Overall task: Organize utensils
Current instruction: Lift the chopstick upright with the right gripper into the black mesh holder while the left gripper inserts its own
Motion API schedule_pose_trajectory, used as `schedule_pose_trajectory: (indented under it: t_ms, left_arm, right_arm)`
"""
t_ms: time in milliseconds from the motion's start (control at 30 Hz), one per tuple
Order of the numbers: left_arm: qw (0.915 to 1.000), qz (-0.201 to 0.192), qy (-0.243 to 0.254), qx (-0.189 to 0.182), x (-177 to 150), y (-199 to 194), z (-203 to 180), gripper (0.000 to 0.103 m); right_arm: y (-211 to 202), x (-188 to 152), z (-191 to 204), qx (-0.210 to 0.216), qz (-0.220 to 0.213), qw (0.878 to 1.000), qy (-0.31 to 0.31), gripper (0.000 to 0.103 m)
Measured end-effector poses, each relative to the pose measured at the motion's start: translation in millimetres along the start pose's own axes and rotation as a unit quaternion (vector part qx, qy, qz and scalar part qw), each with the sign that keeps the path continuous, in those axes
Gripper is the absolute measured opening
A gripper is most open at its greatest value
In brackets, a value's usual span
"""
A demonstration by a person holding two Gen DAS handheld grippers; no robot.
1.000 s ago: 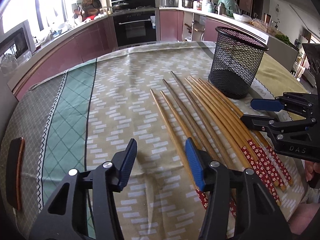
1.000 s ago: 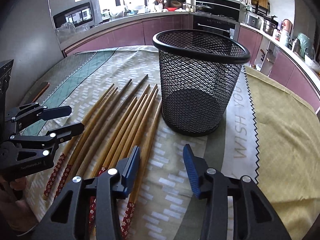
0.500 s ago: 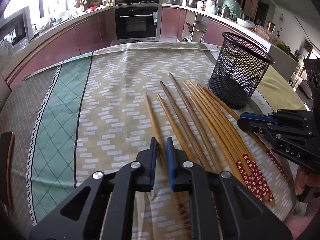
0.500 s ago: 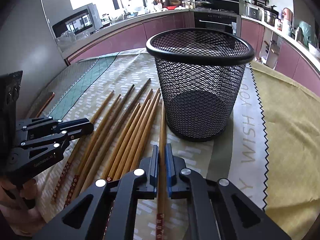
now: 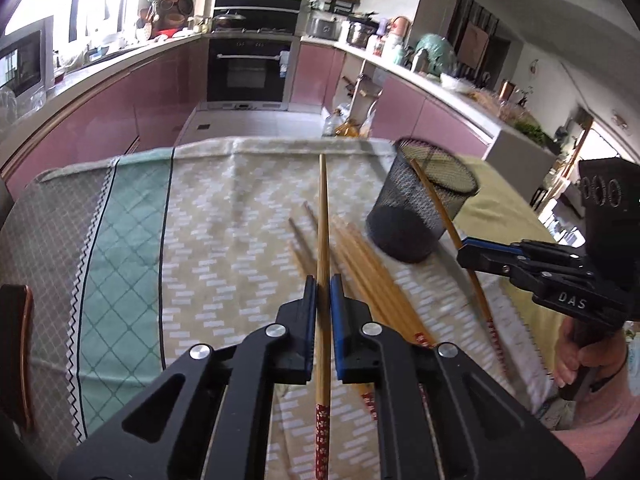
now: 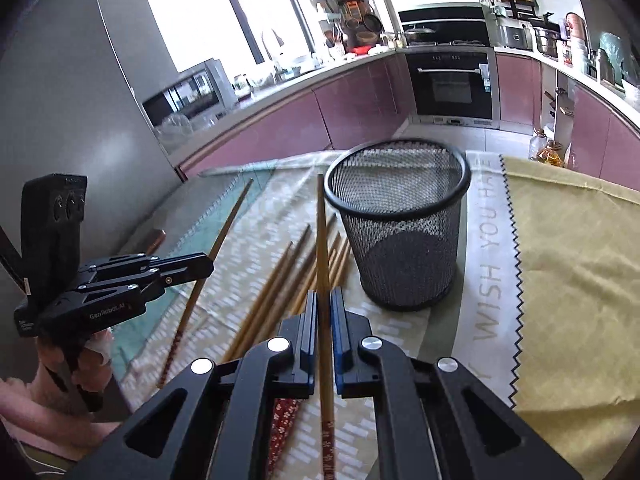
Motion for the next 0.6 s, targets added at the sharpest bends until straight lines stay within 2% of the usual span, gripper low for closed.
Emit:
schedule_pose_trajectory:
  t_ms: [400, 600]
  left_arm:
    - [0.9941, -0.081, 0.013, -0.072, 47.6, -62.9, -23.7, 0.008]
    - [0.9885, -0.122, 0.014, -0.089, 83.0, -85.0, -35.2, 0.008]
  right_arm:
    - [-56.7, 47.5, -2.1, 0.041, -0.082, 0.996, 0.001, 0.006]
    - [-84.9, 82.1, 2.4, 0.045, -0.123, 0.991, -0.021, 0.006]
Point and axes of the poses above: each gripper's, at about its wrist camera, not at the fingertips, and y roughly the way its jaws point, z to its left, x to its top, the point moved 6 cm from there along y, roughly the way its jaws point, and after that the axes turned 4 degrees about z, right-handed, at the moved point
